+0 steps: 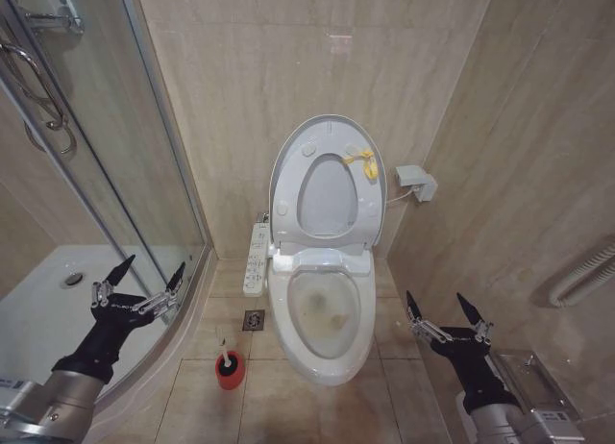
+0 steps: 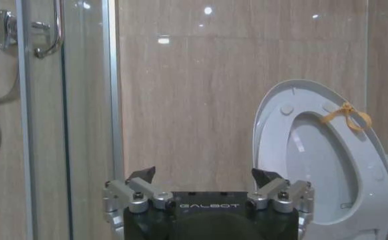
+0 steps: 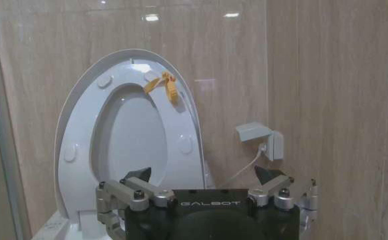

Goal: Open the toilet lid, clean the toilet bowl with a toilet brush, close the toilet lid, and flush.

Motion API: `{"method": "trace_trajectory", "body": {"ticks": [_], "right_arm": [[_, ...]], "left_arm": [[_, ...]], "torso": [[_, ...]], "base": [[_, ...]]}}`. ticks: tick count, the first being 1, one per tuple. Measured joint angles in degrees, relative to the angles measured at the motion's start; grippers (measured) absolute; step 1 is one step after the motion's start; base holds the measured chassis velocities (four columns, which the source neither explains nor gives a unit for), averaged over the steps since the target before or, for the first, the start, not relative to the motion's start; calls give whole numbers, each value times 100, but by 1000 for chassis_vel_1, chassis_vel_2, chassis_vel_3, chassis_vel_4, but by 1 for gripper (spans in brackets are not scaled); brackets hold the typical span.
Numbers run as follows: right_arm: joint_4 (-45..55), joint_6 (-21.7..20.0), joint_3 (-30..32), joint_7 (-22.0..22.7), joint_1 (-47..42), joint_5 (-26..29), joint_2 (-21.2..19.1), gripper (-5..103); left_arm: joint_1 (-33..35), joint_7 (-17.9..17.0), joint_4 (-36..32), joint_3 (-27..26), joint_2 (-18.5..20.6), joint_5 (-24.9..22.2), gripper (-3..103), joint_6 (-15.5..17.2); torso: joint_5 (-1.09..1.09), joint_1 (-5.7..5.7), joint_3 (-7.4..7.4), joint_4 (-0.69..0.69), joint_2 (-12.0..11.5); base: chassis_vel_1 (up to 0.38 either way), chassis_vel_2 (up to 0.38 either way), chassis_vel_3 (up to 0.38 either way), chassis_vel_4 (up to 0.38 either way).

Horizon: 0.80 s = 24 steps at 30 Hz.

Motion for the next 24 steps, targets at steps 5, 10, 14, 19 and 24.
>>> {"method": "trace_trajectory", "body": {"ticks": [5,10,14,19,24], "right_arm": [[0,0,0,0,0,0,0,100],[1,0,0,0,0,0,0,100],[1,0,0,0,0,0,1,100],[1,0,0,0,0,0,0,100],[0,0,0,2,0,0,0,100]], "left_arm": [[10,262,513,196,-90,393,94,-486],[7,305,1439,607,-310,830,97,-1191],[-86,300,2225,882,-505,1191,97,-1727],[-204,385,2876,1127,-641,1151,100,-2049],[-552,674,3681,1400,-699,1083,100,-2517]], "torso": [[1,0,0,-2,0],[0,0,0,-1,0],[-1,0,0,-1,0],[1,0,0,0,0],[1,0,0,-1,0]], "base": [[0,0,0,0],[0,0,0,0],[0,0,0,0],[0,0,0,0],[0,0,0,0]]}}
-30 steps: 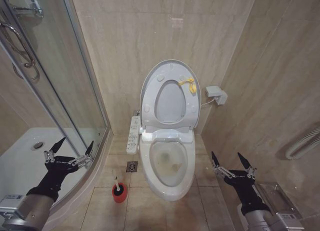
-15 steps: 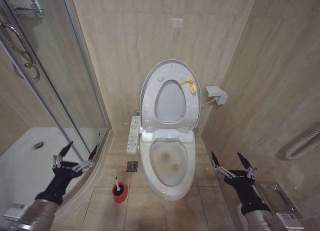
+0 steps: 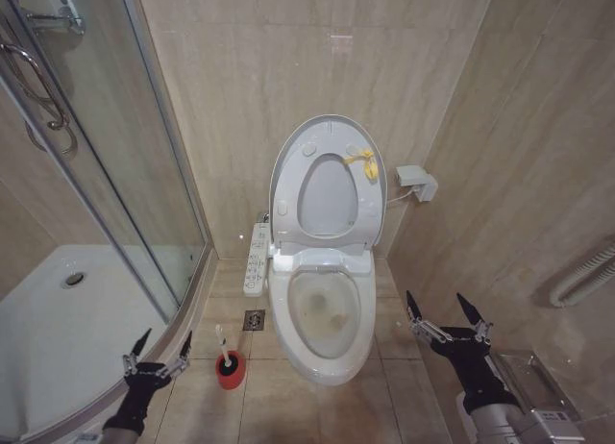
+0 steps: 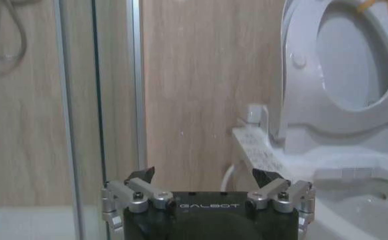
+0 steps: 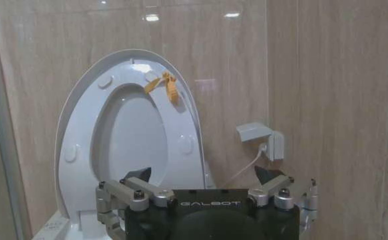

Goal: Open the toilet lid, clean the toilet bowl with a toilet brush, close the toilet lid, and flush.

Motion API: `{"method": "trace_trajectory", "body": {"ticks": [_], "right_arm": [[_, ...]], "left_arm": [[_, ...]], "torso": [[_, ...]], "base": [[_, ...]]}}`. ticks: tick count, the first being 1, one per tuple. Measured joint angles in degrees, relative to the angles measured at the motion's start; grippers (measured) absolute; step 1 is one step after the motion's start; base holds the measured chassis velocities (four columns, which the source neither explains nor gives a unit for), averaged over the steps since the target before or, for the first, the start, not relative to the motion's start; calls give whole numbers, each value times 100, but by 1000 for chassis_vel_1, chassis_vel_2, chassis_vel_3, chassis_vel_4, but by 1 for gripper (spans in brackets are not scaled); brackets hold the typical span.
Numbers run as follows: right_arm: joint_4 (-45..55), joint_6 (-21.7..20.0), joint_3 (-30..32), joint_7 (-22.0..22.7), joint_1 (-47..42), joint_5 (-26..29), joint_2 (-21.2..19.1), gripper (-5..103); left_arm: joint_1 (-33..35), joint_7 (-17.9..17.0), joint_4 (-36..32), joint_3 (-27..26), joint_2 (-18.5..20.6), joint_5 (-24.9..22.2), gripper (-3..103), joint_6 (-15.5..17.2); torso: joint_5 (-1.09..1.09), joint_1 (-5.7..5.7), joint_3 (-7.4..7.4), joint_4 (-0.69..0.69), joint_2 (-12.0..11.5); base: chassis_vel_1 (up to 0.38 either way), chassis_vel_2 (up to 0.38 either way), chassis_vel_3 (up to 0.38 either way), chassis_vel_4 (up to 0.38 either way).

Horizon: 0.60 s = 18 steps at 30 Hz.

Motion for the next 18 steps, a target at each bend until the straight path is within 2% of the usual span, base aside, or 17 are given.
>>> {"method": "trace_trajectory", "body": {"ticks": [4,6,8,11,16,18], "right_arm": [[0,0,0,-1,0,0,0,100],[0,0,0,-1,0,0,1,100],[0,0,0,-2,0,0,0,100],[0,0,0,-2,0,0,0,100],[0,0,0,-2,0,0,0,100],[0,0,0,-2,0,0,0,100]], "left_arm": [[-575,301,919,290,-58,-85,100,-328],[-707,358,1088,337,-69,-91,99,-398],[-1069,503,1542,491,-95,-148,99,-568],[-1497,629,2191,711,-134,-166,99,-708],[-1879,815,2826,1001,-274,-414,96,-812],[-2058,913,3074,1035,-389,-300,96,-904]], "torso": [[-1,0,0,1,0],[-1,0,0,0,0],[-1,0,0,-1,0],[0,0,0,0,0],[-1,0,0,1,0],[-1,0,0,-1,0]], "base": [[0,0,0,0],[0,0,0,0],[0,0,0,0],[0,0,0,0],[0,0,0,0],[0,0,0,0]]}}
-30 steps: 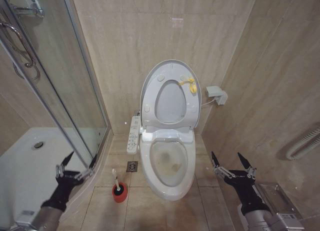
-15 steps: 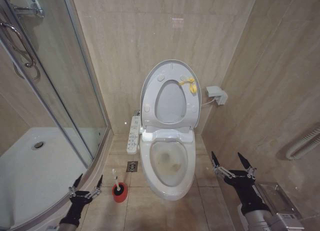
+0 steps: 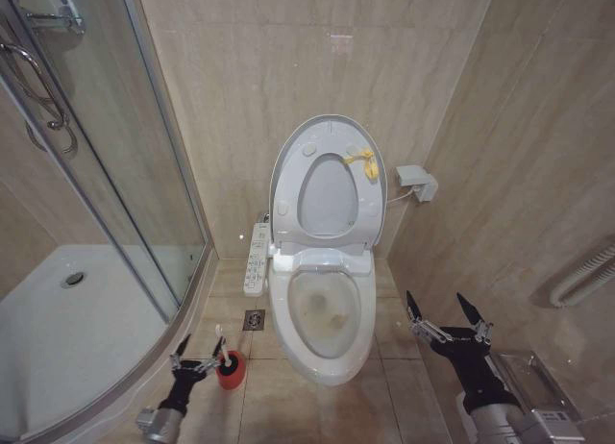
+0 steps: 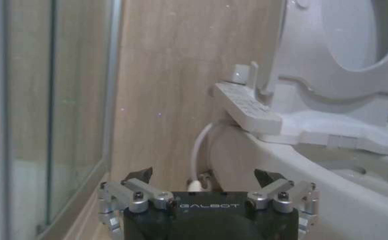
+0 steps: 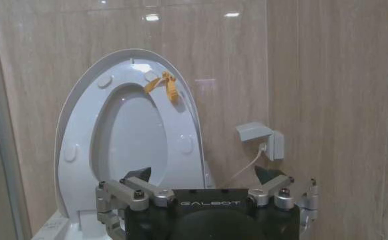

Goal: Open the toilet lid, clean the toilet bowl with a toilet brush, close the toilet lid, and flush.

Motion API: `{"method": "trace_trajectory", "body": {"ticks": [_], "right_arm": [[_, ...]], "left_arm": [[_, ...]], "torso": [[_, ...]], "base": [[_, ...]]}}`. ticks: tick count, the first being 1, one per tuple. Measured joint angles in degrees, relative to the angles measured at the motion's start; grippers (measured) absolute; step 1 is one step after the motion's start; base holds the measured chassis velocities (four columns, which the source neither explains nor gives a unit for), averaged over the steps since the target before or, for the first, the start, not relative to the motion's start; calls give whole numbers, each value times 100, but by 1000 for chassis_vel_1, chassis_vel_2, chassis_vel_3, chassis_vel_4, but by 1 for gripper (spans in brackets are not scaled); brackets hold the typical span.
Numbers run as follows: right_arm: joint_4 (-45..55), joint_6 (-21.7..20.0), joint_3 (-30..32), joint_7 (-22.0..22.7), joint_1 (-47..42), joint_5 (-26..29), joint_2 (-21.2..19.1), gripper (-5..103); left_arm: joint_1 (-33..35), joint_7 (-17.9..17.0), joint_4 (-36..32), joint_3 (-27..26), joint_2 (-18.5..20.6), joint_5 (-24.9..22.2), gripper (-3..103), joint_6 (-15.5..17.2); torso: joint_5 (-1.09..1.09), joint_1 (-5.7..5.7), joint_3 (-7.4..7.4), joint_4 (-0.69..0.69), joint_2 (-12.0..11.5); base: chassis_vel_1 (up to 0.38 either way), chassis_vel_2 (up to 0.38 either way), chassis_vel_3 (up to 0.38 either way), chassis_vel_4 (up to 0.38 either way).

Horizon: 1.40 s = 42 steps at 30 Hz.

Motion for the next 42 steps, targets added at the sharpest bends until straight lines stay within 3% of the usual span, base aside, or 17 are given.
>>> {"method": "trace_trajectory", "body": {"ticks": [9,26,42], "right_arm": [[0,0,0,0,0,0,0,100],[0,0,0,0,0,0,0,100],[0,0,0,0,0,0,0,100]], "left_arm": [[-339,172,584,24,-51,205,100,-124],[-1325,463,1979,39,33,224,95,-467],[-1724,702,2509,207,-112,241,95,-602]], "torso": [[0,0,0,2,0],[1,0,0,1,0],[0,0,0,1,0]], "base": [[0,0,0,0],[0,0,0,0],[0,0,0,0]]}}
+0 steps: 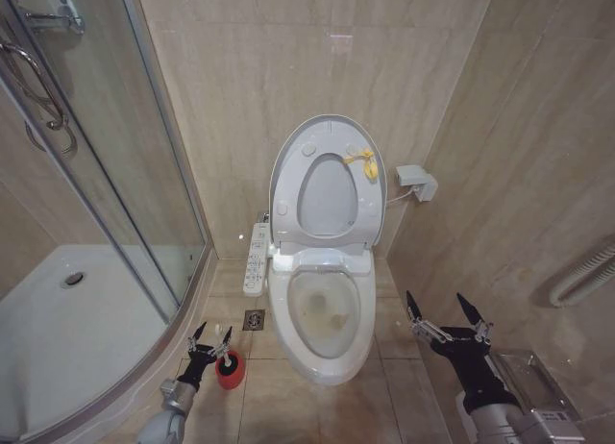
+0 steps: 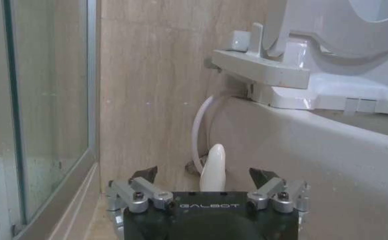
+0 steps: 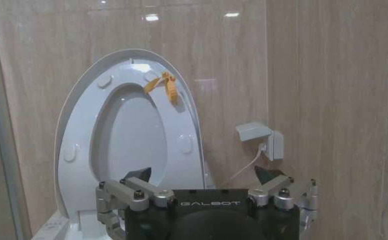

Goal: Open the toilet lid, clean the toilet bowl with a toilet brush, close the toilet lid, and flush.

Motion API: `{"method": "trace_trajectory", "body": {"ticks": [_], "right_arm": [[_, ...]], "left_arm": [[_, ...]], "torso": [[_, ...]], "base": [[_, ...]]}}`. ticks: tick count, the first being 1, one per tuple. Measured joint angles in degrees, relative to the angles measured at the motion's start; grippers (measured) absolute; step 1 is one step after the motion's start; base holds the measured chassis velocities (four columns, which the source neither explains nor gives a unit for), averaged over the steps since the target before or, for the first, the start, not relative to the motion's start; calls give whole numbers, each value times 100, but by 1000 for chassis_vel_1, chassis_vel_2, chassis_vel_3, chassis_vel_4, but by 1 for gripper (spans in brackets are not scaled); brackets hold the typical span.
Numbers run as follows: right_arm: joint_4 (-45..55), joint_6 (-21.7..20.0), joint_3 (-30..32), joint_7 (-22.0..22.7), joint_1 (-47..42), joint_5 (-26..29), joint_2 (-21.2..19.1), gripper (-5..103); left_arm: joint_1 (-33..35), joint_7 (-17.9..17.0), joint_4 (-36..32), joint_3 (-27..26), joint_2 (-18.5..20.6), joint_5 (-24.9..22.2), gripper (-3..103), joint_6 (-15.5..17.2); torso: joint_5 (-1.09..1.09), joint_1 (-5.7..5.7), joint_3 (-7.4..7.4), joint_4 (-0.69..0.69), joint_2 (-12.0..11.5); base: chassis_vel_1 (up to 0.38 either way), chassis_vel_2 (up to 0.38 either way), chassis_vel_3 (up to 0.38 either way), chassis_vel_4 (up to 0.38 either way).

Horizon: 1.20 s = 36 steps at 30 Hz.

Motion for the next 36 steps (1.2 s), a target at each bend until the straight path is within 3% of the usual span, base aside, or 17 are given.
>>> {"method": "trace_trajectory", "body": {"ticks": [4,5,10,11,18,19,36], "right_arm": [[0,0,0,0,0,0,0,100],[0,0,0,0,0,0,0,100],[0,0,0,0,0,0,0,100],[0,0,0,0,0,0,0,100],[0,0,0,0,0,0,0,100],[0,0,0,0,0,0,0,100],[0,0,0,0,0,0,0,100]], "left_arm": [[-25,-14,42,2,-8,31,95,-7],[-25,-20,49,3,-12,32,74,-7],[6,2,149,-9,-75,24,74,-71],[19,36,170,-12,-94,7,47,-98],[21,152,261,-22,-113,-51,47,-185],[13,167,288,-32,-111,-61,21,-205],[416,185,82,-211,-61,47,21,-223]], "torso": [[0,0,0,0,0],[1,0,0,1,0],[0,0,0,1,0],[1,0,0,1,0],[0,0,0,1,0],[1,0,0,1,0],[1,0,-1,0,1]], "base": [[0,0,0,0],[0,0,0,0],[0,0,0,0],[0,0,0,0],[0,0,0,0],[0,0,0,0],[0,0,0,0]]}}
